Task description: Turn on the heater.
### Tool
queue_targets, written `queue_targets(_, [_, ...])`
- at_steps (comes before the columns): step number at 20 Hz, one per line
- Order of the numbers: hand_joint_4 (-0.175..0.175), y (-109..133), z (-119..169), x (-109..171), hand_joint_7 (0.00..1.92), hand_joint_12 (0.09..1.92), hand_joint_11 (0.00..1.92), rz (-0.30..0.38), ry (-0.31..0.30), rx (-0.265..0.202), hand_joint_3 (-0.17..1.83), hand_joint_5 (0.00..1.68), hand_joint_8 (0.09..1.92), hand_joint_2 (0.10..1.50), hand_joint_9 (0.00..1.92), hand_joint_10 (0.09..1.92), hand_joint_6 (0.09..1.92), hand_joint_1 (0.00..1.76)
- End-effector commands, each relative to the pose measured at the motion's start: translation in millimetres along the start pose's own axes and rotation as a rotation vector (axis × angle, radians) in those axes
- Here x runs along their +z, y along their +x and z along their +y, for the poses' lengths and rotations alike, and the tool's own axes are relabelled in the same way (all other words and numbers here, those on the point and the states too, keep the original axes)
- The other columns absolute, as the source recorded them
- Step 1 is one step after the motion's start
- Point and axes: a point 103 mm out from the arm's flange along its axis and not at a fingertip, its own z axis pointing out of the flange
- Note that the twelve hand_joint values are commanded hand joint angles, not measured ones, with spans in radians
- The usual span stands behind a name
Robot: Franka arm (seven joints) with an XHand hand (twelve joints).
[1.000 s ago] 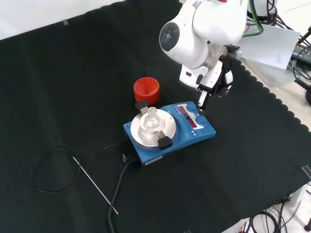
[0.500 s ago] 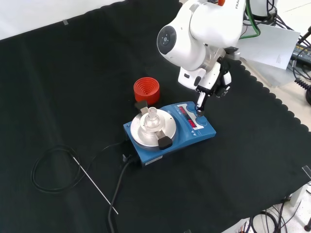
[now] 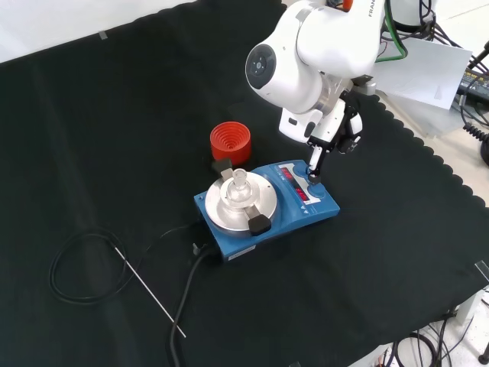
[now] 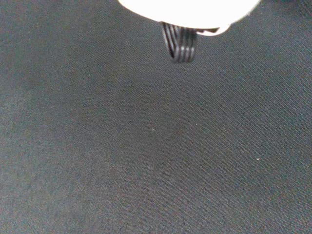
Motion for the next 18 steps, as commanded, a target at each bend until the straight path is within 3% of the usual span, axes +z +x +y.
queue_targets(1, [-0.056,4.7,3.5,0.6,1.6,1.42,1.37,-0.011,0.011,0.005,1.1,0.27,1.62,0.65,1.69,1.58,0.4,1.45])
queue_targets(18, [-0.055,3.4,3.1,1.6,1.61,1.42,1.37,-0.011,0.011,-0.008,1.1,0.29,1.61,0.64,1.68,1.58,0.38,1.45])
